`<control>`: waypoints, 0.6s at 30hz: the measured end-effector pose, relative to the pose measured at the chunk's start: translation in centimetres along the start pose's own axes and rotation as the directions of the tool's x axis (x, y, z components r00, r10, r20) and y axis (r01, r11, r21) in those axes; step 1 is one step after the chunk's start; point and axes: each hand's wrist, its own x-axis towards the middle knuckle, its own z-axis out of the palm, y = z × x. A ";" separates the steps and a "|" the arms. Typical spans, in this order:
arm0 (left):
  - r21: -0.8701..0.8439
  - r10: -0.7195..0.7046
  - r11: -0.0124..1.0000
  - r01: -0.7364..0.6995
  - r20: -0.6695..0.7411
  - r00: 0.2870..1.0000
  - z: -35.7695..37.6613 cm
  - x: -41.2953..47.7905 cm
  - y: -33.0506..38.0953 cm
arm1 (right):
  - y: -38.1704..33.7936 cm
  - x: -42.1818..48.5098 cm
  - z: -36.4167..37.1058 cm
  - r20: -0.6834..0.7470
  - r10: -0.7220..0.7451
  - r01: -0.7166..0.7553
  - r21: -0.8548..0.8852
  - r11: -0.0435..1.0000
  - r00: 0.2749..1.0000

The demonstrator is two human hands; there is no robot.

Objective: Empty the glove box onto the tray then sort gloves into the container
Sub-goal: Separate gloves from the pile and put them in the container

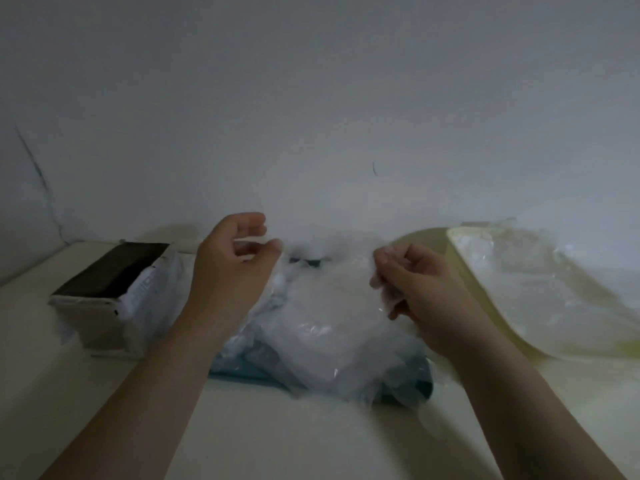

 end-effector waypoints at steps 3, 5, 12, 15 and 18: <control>0.047 0.124 0.988 -0.146 0.318 0.940 -0.7 -0.8 1.7 | -1.6 -0.9 -1.3 0.295 0.003 0.061 -0.208 0.976 0.956; 0.112 0.097 0.975 -0.191 0.561 0.822 -0.3 -1.7 2.3 | -2.1 -1.4 -1.6 0.421 0.053 0.068 -0.266 0.962 0.905; 0.042 -0.085 0.996 0.076 0.638 0.765 0.7 -2.6 2.2 | -1.6 -1.0 -1.3 0.327 0.054 0.046 -0.291 0.956 0.944; -0.022 -0.176 0.973 0.232 0.581 0.795 -0.4 -1.9 2.9 | -0.9 -0.2 -1.3 -0.035 -0.034 0.027 -0.170 0.985 0.999; -0.179 -0.237 0.908 0.379 0.527 0.816 -0.7 -1.5 3.2 | -0.9 -0.1 -0.4 -0.152 0.094 -0.082 0.084 0.993 0.984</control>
